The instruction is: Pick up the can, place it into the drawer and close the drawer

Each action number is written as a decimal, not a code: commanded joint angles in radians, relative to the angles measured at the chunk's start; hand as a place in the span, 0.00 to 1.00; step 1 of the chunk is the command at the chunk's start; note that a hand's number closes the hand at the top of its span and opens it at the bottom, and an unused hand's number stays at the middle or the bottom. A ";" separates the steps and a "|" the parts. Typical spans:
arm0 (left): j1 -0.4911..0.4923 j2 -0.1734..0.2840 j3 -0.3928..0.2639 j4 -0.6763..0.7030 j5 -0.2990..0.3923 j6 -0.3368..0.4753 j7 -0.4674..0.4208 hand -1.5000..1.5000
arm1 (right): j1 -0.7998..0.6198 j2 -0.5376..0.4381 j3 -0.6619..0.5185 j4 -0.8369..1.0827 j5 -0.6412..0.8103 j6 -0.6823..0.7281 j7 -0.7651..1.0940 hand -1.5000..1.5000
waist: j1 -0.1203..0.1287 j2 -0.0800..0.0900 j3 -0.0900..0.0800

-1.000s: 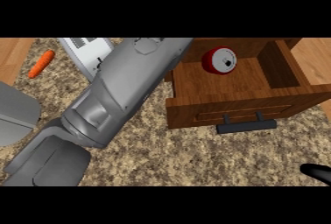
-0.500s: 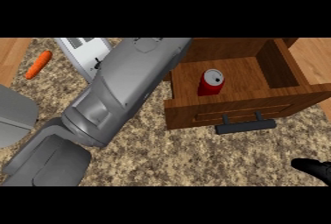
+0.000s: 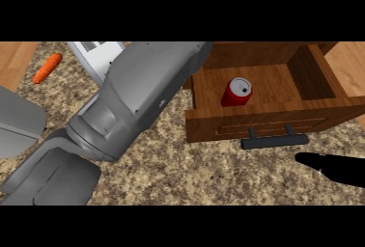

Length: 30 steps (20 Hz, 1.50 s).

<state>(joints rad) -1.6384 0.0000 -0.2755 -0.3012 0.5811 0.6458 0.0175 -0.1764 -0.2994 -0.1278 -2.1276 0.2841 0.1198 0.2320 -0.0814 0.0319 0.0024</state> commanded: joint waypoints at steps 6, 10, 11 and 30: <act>-0.002 0.000 0.000 0.031 0.006 -0.026 -0.045 0.00 | -0.110 -0.030 0.153 0.300 0.324 -0.079 -0.145 0.00 | 0.061 -0.005 0.000; -0.001 0.000 0.002 0.042 -0.004 -0.014 -0.052 0.00 | -0.125 0.004 0.250 0.402 0.450 -0.134 -0.169 0.00 | 0.063 -0.014 -0.001; 0.017 0.000 -0.014 0.025 -0.002 -0.011 -0.053 0.00 | -0.159 0.022 0.275 0.449 0.498 -0.158 -0.153 0.00 | 0.063 -0.015 -0.001; 0.076 0.108 0.013 -0.096 -0.047 -0.064 0.063 0.00 | -0.613 0.139 0.181 1.306 0.764 -0.588 -0.261 0.00 | 0.131 -0.024 -0.002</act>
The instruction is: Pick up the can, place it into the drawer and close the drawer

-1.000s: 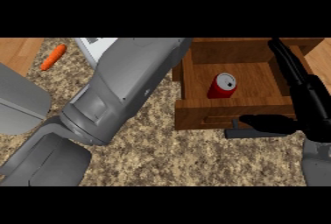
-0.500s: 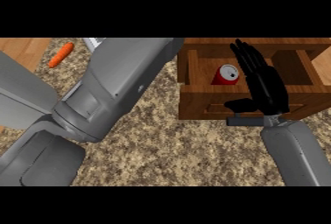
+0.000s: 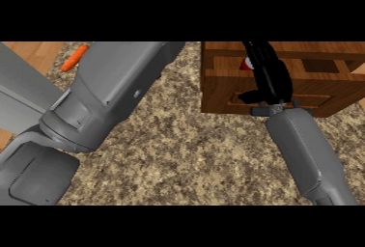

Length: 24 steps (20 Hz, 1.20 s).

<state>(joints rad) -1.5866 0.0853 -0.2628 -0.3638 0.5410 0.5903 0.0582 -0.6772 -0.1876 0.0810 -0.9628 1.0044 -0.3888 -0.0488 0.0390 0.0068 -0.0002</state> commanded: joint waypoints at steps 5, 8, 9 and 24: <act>0.074 0.062 -0.021 -0.109 -0.028 -0.004 0.072 0.00 | -0.220 0.029 -0.069 0.295 0.077 -0.184 0.026 0.00 | 0.034 -0.003 0.000; 0.123 0.079 -0.030 -0.163 -0.034 -0.015 0.084 0.00 | -0.284 0.018 -0.102 0.384 0.070 -0.229 0.003 0.00 | 0.050 0.000 0.001; 0.110 0.086 -0.030 -0.181 -0.038 -0.007 0.092 0.00 | -0.285 0.031 -0.106 0.432 0.081 -0.266 0.007 0.00 | 0.053 0.003 0.001; 0.284 0.212 -0.044 -0.411 -0.034 -0.091 0.186 0.00 | -0.515 0.009 -0.209 0.601 0.019 -0.297 -0.060 0.00 | 0.078 0.011 0.002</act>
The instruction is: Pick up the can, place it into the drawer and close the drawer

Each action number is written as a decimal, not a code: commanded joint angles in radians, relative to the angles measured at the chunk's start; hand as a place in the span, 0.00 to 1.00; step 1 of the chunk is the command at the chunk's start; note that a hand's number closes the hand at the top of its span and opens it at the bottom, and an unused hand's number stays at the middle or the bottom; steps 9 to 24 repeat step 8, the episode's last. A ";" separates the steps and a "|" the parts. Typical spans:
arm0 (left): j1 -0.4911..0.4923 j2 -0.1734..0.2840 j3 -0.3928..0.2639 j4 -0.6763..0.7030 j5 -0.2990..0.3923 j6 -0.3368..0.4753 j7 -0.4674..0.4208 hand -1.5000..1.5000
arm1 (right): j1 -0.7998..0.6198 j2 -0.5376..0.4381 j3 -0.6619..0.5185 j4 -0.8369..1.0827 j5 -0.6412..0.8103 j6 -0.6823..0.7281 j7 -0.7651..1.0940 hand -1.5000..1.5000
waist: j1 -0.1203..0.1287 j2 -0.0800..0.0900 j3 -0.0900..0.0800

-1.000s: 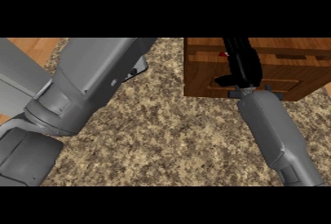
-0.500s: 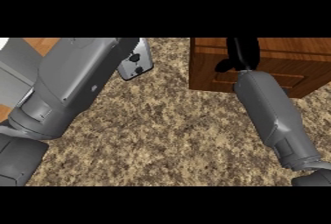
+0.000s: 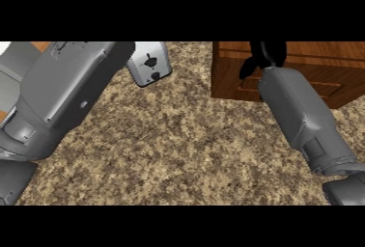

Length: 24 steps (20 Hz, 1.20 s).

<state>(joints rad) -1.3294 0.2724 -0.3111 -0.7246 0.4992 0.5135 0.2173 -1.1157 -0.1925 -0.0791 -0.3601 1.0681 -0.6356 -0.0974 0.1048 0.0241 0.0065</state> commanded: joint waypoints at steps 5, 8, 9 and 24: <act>0.073 0.023 -0.022 -0.124 -0.013 0.011 0.034 0.00 | -0.111 0.024 -0.118 -0.005 -0.127 -0.013 -0.086 0.00 | 0.022 -0.009 -0.004; 0.142 0.062 -0.018 -0.178 -0.009 0.001 0.040 0.00 | -0.087 0.012 -0.132 0.004 -0.143 -0.015 -0.169 0.00 | 0.013 -0.012 -0.005; 0.142 0.062 -0.018 -0.178 -0.009 0.001 0.040 0.00 | -0.087 0.012 -0.132 0.004 -0.143 -0.015 -0.169 0.00 | 0.013 -0.012 -0.005; 0.142 0.062 -0.018 -0.178 -0.009 0.001 0.040 0.00 | -0.087 0.012 -0.132 0.004 -0.143 -0.015 -0.169 0.00 | 0.013 -0.012 -0.005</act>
